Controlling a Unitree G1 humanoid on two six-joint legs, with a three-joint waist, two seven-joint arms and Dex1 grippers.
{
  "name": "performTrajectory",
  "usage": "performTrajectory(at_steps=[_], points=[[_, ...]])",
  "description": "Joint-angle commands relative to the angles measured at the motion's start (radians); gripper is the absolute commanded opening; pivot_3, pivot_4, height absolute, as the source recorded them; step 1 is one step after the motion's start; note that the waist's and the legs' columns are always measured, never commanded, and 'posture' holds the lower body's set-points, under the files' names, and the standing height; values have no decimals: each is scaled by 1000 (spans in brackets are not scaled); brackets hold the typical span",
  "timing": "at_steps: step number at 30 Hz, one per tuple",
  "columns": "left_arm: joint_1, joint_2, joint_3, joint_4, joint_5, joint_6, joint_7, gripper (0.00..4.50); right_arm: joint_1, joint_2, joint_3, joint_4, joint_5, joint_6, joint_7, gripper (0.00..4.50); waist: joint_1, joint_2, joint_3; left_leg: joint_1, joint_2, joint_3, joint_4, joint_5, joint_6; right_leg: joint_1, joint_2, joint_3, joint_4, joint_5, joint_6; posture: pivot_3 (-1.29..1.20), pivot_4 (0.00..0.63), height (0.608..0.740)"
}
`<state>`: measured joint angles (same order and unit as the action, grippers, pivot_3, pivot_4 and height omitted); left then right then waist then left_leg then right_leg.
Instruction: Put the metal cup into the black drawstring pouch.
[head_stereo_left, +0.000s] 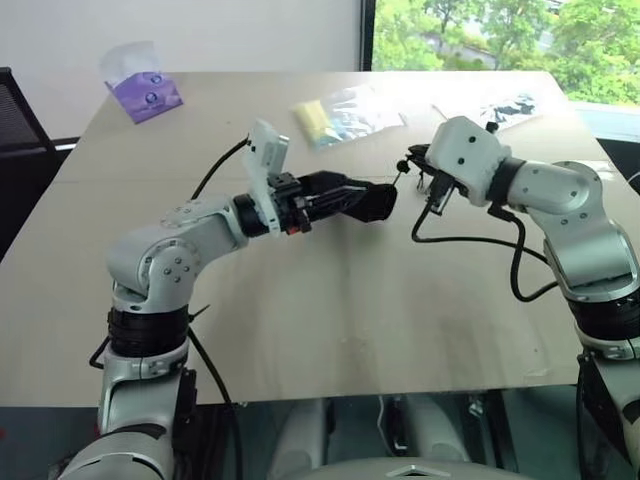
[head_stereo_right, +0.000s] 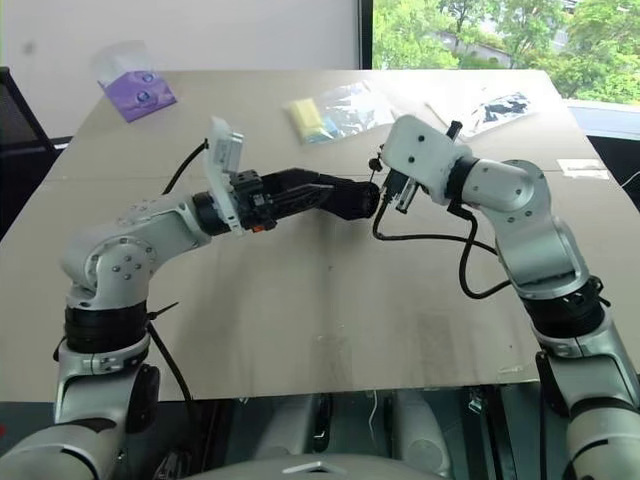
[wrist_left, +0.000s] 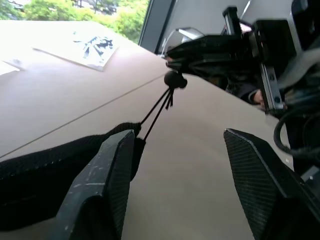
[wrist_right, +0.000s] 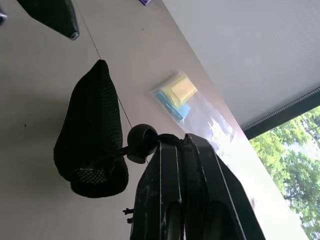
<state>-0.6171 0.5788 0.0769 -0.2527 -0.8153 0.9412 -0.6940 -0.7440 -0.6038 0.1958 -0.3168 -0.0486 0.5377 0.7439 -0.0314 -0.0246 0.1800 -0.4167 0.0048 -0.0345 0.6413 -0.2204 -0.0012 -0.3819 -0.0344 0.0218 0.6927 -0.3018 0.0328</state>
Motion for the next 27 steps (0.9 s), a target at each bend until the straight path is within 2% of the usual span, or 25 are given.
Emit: performTrajectory(at_steps=[1,5,9,17,27], points=[[1,13,-12,1,26,-36,-37,4479,-35,-8,-39,-36,6,-6,-11,0,1,0,0,0,0,0,0,0,0,0,0,0,0,0,0,0,150,740],[-30,-16,-24,0,59,-70,-24,4479,-30,-9,-45,-37,8,-15,-14,0,3,0,0,0,0,0,0,0,1,0,0,0,0,0,0,0,150,740],[-123,-94,1,-20,-26,-24,-1,4479,-21,-6,-40,-63,27,-21,0,0,11,0,0,-1,0,-1,1,-2,3,0,0,0,0,0,0,0,150,740],[-177,-143,-82,67,65,-89,-19,4479,-37,-3,-29,-91,29,-21,4,0,15,0,0,0,0,0,2,-1,3,0,1,-1,1,0,0,0,150,740],[-213,-212,-110,173,146,-135,-16,4479,-35,-38,-30,-154,30,19,26,0,18,0,0,0,0,0,2,-1,3,0,1,-2,1,0,0,0,150,740]])
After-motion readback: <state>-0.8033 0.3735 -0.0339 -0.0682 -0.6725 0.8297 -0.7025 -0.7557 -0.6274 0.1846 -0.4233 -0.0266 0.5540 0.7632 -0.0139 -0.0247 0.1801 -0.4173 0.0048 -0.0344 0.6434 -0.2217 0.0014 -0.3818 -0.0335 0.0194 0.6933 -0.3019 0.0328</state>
